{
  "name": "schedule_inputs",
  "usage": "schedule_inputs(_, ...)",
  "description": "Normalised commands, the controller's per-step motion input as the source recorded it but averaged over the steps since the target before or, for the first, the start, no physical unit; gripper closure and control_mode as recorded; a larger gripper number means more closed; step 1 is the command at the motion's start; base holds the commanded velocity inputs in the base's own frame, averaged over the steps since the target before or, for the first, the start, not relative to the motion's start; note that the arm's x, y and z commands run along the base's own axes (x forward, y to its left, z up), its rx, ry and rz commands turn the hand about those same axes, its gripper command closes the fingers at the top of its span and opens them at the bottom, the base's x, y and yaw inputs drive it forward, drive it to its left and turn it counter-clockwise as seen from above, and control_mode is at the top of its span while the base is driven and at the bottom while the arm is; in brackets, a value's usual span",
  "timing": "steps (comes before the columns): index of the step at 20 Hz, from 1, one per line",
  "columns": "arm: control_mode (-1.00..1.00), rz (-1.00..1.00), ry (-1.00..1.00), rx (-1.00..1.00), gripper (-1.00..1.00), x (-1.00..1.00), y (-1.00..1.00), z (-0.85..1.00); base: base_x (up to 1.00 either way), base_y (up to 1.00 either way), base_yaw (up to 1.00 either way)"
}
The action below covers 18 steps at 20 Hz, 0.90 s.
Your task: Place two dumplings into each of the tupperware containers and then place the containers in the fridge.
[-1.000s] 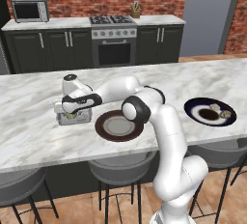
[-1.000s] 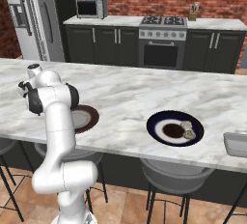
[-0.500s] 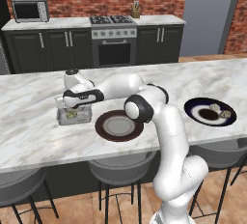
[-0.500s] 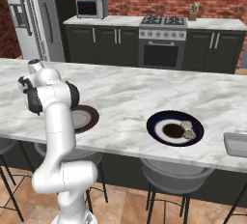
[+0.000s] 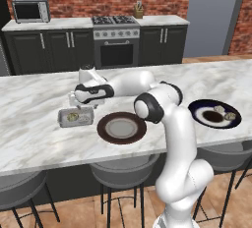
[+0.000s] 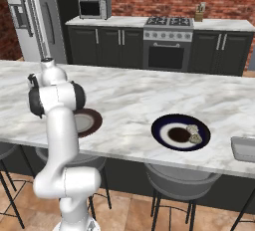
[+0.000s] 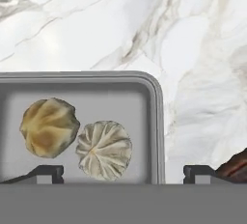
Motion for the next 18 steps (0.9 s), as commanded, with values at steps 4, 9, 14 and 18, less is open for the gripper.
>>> schedule_inputs(4,-1.00,0.00,0.00,0.03,-1.00,-0.03,-0.48,-0.19,0.00,0.00,0.00)
schedule_inputs(9,-1.00,0.00,0.01,0.00,-1.00,0.00,0.00,-0.22,0.00,0.00,0.00)
schedule_inputs(14,-1.00,0.00,0.00,0.00,-1.00,0.00,0.00,-0.17,0.00,0.00,0.00)
schedule_inputs(18,-1.00,0.00,0.00,0.00,-1.00,0.03,-0.02,-0.19,0.00,0.00,0.00)
